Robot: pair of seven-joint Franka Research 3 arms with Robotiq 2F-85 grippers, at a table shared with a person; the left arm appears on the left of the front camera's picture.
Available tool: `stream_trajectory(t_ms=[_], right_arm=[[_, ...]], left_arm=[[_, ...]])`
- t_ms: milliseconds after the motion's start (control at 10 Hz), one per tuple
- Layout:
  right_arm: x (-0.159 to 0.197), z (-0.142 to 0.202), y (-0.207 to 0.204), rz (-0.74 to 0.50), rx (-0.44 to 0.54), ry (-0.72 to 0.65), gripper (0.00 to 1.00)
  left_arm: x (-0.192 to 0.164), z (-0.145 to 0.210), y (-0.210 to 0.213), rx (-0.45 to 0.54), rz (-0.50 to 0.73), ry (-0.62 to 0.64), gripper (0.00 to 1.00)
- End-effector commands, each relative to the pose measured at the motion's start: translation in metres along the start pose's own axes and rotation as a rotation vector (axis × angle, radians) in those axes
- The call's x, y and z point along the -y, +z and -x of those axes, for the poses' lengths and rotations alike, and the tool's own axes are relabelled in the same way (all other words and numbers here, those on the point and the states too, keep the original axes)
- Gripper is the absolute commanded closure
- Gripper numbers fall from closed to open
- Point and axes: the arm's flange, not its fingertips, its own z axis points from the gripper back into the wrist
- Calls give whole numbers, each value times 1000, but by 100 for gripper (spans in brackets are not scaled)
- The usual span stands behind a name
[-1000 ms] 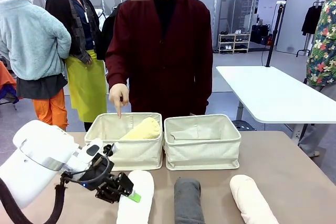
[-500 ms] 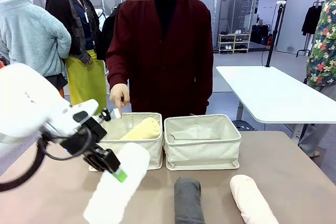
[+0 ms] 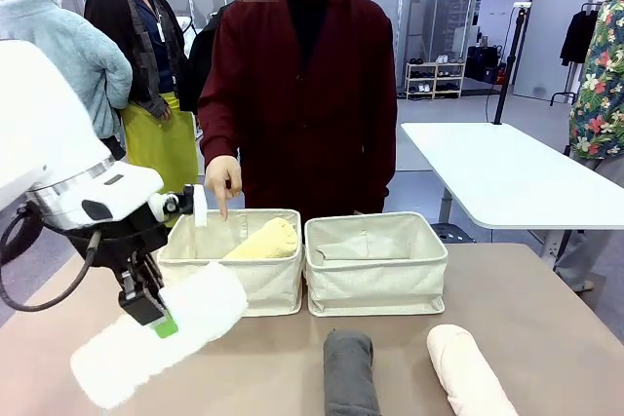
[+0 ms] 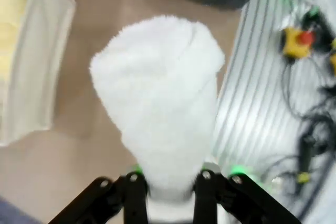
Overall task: Divide the towels into two baskets.
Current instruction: Pick up one hotel-folded towel from the bottom of the table and place it in the Fabric basket indicated by the person.
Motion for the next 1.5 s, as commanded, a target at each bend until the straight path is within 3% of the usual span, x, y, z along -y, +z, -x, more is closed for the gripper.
stream_trajectory(t_ms=[0, 100, 200, 300, 400, 500, 700, 800, 1000, 1400], right_arm=[[-4, 1, 2, -8, 3, 15, 0], [-4, 1, 2, -8, 3, 15, 0], [-4, 1, 2, -8, 3, 15, 0], [-4, 1, 2, -8, 3, 15, 0], [-4, 1, 2, -8, 3, 15, 0], [-4, 1, 2, -8, 3, 15, 0], [-4, 1, 2, -8, 3, 15, 0], [-4, 1, 2, -8, 3, 15, 0], [-4, 1, 2, -8, 3, 15, 0], [-4, 1, 2, -8, 3, 15, 0]], left_arm=[[-13, -3, -12, 39, -248, -286, 100], [-12, 4, -18, 72, -225, -293, 100], [-5, 17, -20, 186, -150, -234, 100], [-11, -15, 1, -34, -170, -243, 100], [-11, -15, 1, -34, -170, -243, 100], [-22, -18, 5, 33, -197, -259, 66], [-25, -45, 24, -80, -483, -497, 66], [-43, -60, 29, -71, -511, -535, 66], [-84, -82, 33, -8, -469, -575, 66], [-181, -93, 12, -18, -372, -466, 66]])
